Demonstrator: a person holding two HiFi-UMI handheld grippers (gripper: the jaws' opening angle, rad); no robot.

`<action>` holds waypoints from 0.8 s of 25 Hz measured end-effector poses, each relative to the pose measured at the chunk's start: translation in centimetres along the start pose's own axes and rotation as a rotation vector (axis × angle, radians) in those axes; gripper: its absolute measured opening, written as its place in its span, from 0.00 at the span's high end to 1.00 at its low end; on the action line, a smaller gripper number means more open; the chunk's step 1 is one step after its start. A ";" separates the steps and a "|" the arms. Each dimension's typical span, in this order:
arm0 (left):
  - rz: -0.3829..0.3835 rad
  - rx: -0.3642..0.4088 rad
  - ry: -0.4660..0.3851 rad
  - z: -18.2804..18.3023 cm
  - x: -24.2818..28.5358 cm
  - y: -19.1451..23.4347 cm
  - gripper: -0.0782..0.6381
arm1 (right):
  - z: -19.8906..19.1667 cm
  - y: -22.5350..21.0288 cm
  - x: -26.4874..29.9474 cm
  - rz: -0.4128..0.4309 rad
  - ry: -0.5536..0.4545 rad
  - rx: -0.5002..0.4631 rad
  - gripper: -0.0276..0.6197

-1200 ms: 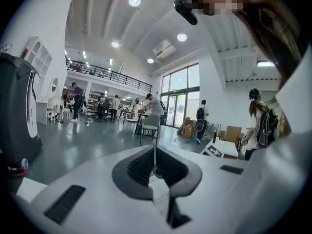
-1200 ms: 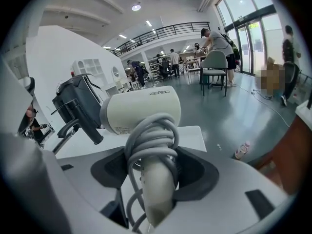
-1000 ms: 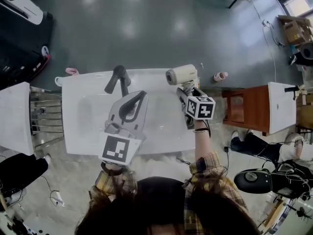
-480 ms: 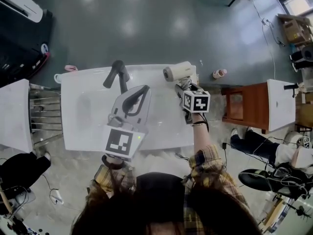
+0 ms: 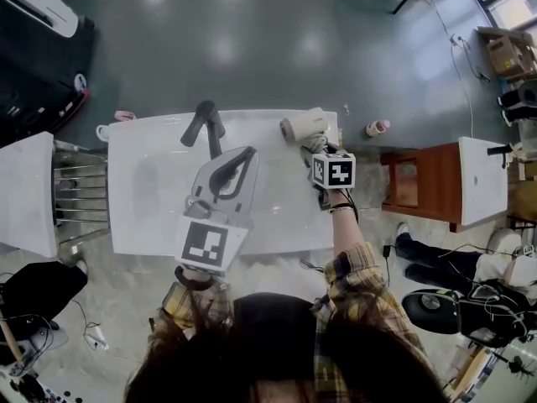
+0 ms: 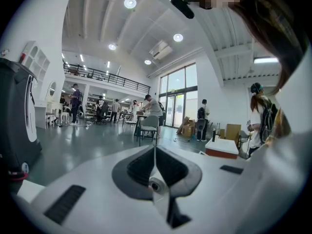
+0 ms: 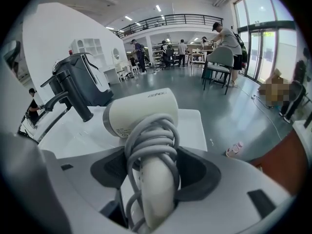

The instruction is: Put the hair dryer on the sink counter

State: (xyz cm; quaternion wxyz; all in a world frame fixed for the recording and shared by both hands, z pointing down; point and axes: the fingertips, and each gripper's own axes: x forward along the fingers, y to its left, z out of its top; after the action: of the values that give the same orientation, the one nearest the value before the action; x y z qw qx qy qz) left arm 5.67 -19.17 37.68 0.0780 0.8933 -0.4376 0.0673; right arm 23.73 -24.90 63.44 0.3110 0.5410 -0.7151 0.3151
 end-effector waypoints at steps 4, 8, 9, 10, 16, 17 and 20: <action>0.000 0.002 -0.003 0.1 0.0 -0.1 0.86 | -0.1 -0.1 0.4 0.008 0.015 -0.009 0.52; -0.002 0.006 0.001 0.0 -0.4 -0.1 0.86 | -0.2 0.0 0.5 0.024 0.021 -0.030 0.51; -0.001 0.006 0.001 0.0 -0.5 0.0 0.86 | -0.1 0.0 0.5 0.025 0.017 -0.034 0.51; 0.001 0.006 0.001 0.0 -0.6 0.0 0.86 | -0.1 0.0 0.5 0.025 0.014 -0.037 0.50; 0.014 0.021 -0.003 0.3 -1.1 0.6 0.86 | 0.0 0.1 0.3 0.023 0.037 -0.097 0.49; 0.014 0.026 -0.006 0.4 -1.1 0.6 0.86 | 0.1 0.1 0.1 0.023 0.039 -0.106 0.48; 0.011 0.037 -0.014 0.7 -1.1 0.6 0.86 | 0.5 0.0 -0.5 0.019 0.019 -0.136 0.48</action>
State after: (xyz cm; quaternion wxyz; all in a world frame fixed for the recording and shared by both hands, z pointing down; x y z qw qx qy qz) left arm 4.60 -18.83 36.80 0.0580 0.8925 -0.4419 0.0694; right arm 23.78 -24.95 62.73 0.3509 0.5089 -0.7368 0.2738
